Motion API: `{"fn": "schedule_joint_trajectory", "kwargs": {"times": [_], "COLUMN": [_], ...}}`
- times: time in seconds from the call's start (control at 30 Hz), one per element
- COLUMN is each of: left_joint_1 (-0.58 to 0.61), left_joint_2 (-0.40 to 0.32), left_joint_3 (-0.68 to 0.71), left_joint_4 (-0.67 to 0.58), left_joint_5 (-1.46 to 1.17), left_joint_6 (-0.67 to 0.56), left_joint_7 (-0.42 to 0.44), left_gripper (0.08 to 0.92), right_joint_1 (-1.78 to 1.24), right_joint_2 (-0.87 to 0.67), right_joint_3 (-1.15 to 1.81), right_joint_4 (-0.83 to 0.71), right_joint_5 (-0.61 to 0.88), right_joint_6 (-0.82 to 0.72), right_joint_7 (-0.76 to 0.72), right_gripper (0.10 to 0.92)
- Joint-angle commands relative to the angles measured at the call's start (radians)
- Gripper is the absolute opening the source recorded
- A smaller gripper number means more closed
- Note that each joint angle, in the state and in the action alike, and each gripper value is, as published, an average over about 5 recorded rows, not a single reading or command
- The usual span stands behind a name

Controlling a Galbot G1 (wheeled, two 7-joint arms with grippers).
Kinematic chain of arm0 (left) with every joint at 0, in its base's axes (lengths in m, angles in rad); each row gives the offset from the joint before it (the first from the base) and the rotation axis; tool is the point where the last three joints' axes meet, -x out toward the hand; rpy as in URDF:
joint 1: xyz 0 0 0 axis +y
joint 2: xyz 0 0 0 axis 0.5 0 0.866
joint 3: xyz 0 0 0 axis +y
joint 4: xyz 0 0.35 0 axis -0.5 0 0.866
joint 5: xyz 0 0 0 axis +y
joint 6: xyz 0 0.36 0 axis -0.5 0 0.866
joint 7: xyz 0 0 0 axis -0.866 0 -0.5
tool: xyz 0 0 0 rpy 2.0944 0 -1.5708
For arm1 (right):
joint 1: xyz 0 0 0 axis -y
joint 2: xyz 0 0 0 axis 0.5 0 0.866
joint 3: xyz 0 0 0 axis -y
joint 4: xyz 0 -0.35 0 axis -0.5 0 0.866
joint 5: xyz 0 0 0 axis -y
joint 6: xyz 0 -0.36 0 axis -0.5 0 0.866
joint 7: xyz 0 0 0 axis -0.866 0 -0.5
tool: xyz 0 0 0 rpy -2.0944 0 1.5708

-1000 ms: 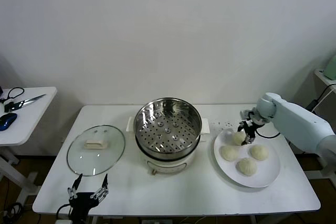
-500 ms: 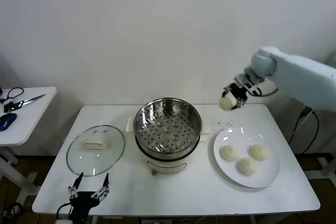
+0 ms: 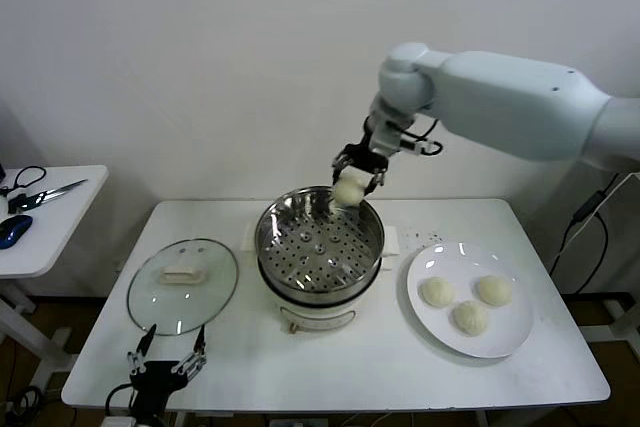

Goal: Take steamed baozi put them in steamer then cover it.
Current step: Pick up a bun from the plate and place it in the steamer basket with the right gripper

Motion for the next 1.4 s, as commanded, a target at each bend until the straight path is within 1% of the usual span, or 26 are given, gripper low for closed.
{"fn": "schedule_joint_trajectory", "kwargs": {"times": [0.03,0.23,0.5,0.67,0.87,0.97,1.03,1.1,1.17,1.33,1.4], "left_joint_1": [-0.001,-0.002,-0.003,-0.007,-0.009,-0.011,-0.011,-0.012,-0.011,-0.007,-0.005], "left_joint_2": [-0.002,-0.012,-0.012,-0.012,-0.015,-0.017,-0.019,-0.021,-0.023,-0.025,-0.025], "left_joint_3": [0.001,0.008,0.006,0.005,0.005,0.005,0.006,0.007,0.007,0.005,0.005], "left_joint_4": [0.0,0.003,0.012,0.017,0.017,0.02,0.021,0.021,0.019,0.009,0.005], "left_joint_5": [0.0,0.004,0.004,0.004,0.003,0.002,0.002,0.002,0.003,0.003,0.003], "left_joint_6": [0.0,-0.003,-0.007,-0.009,-0.011,-0.012,-0.012,-0.013,-0.012,-0.011,-0.01], "left_joint_7": [0.0,0.0,-0.001,-0.003,-0.004,-0.006,-0.008,-0.011,-0.013,-0.014,-0.014], "left_gripper": [0.823,0.823,0.823,0.823,0.823,0.823,0.823,0.823,0.823,0.823,0.823], "right_joint_1": [-0.163,-0.244,-0.308,-0.333,-0.35,-0.356,-0.352,-0.332,-0.301,-0.156,-0.064], "right_joint_2": [0.148,0.174,0.192,0.223,0.253,0.264,0.264,0.254,0.236,0.157,0.12], "right_joint_3": [0.066,0.122,0.173,0.222,0.244,0.246,0.242,0.221,0.182,0.077,0.017], "right_joint_4": [-0.182,-0.299,-0.363,-0.438,-0.501,-0.514,-0.51,-0.487,-0.451,-0.332,-0.298], "right_joint_5": [-0.225,-0.283,-0.342,-0.4,-0.429,-0.433,-0.428,-0.392,-0.314,-0.049,0.086], "right_joint_6": [0.125,0.144,0.148,0.166,0.179,0.186,0.191,0.193,0.188,0.154,0.132], "right_joint_7": [0.022,0.033,0.059,0.084,0.099,0.108,0.108,0.085,0.056,0.004,-0.015], "right_gripper": [0.67,0.669,0.668,0.668,0.67,0.704,0.754,0.792,0.815,0.822,0.823]}}
